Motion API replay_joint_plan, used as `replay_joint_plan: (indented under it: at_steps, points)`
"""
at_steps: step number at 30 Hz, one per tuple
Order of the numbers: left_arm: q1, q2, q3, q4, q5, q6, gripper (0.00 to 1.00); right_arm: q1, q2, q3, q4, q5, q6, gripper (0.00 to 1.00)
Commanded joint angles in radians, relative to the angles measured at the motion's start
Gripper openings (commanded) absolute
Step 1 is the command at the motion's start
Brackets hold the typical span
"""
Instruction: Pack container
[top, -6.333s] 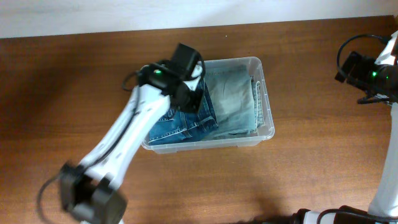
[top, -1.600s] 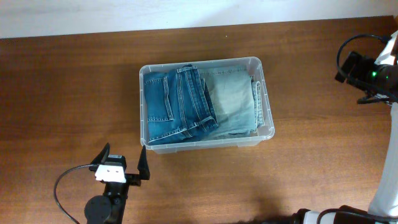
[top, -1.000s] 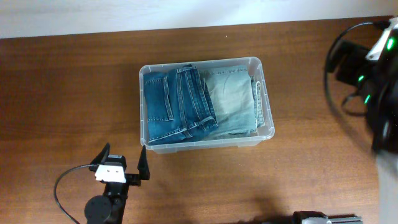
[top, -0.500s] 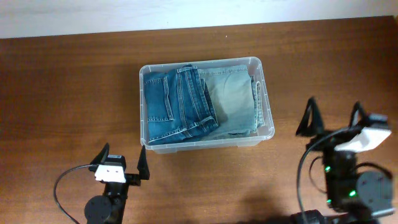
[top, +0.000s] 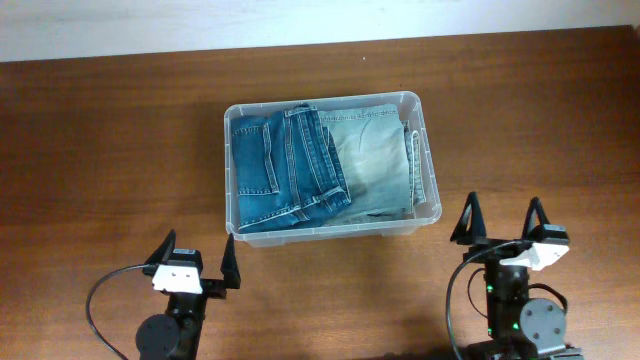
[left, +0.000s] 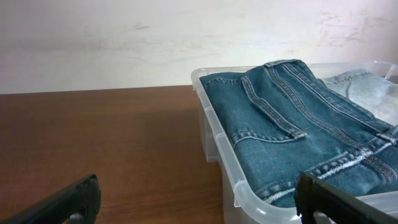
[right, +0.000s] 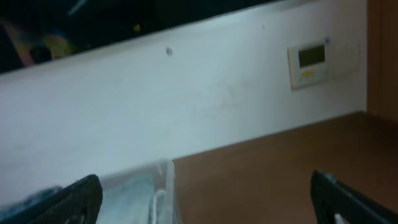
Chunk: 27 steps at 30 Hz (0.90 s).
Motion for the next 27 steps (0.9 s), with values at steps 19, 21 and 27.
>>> replay_joint_plan:
  at_steps: [19,21,27]
  points:
    - [0.005,-0.009,-0.008,0.000,-0.008,0.015,0.99,-0.043,-0.090,-0.143,-0.133,-0.023,-0.038,0.99]
    - [0.005,-0.009,-0.008,0.000,-0.007,0.015,0.99,-0.043,-0.090,-0.143,-0.133,-0.037,-0.038,0.99]
    - [0.005,-0.009,-0.008,0.000,-0.007,0.015,1.00,-0.043,-0.090,-0.143,-0.133,-0.037,-0.038,0.99]
